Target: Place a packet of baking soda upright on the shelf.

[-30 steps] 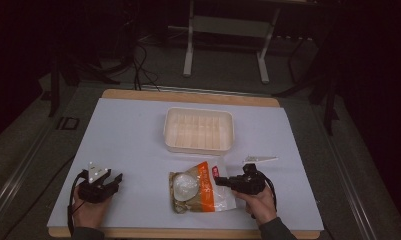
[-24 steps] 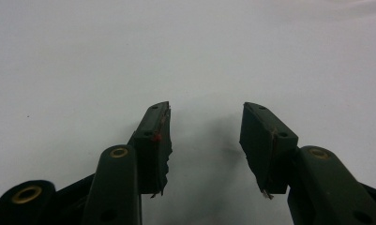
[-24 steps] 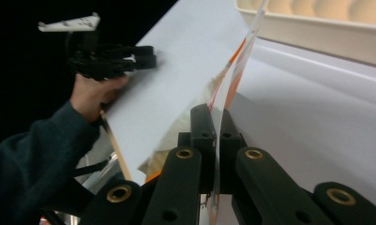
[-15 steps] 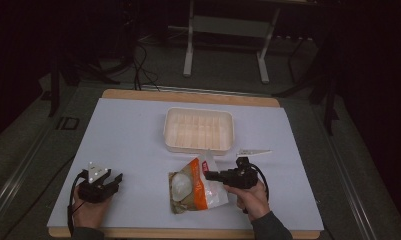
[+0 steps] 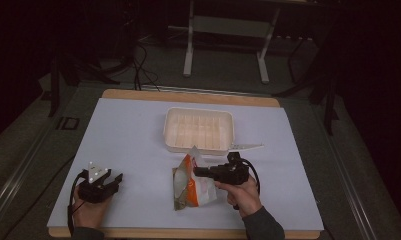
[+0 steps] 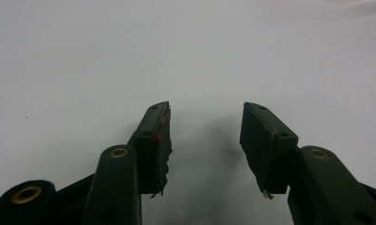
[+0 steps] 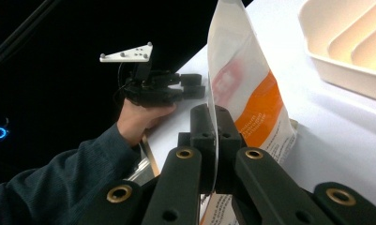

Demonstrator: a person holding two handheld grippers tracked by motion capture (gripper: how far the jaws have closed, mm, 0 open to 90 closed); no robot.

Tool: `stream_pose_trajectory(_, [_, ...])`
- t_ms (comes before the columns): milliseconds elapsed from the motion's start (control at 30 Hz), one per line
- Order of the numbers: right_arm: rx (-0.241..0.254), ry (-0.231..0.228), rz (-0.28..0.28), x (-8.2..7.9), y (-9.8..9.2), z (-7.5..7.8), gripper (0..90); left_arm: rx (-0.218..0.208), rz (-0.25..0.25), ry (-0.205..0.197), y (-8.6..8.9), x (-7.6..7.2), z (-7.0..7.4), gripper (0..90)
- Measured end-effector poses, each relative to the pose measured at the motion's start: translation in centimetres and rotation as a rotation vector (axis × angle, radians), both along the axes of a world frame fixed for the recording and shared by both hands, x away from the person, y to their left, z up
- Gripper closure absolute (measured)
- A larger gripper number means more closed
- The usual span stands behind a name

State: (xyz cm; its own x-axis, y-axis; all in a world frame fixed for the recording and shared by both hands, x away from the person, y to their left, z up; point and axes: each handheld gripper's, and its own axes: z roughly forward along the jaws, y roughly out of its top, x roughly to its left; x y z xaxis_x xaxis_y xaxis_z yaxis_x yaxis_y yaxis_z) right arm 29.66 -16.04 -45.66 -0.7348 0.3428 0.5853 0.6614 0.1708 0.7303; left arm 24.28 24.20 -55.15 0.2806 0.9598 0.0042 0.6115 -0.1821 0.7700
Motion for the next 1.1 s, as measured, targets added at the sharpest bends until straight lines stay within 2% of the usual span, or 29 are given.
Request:
stream_pose_trajectory(233, [-0.018, -0.023, -0.02, 0.3, -0.1, 0.7, 90.0, 0.003, -0.003, 0.002, 0.0, 0.0, 0.0, 52.8])
stream_pose_trajectory(600, [-0.018, -0.034, -0.053, 0.8, -1.0, 1.4, 90.0, 0.004, -0.003, 0.001, 0.0, 0.0, 0.0, 52.8])
stream_pose_trajectory(1100, [-0.011, -0.069, -0.091, 1.7, -1.8, 3.4, 90.0, 0.006, -0.006, 0.0, 0.0, 0.0, 0.0, 52.8])
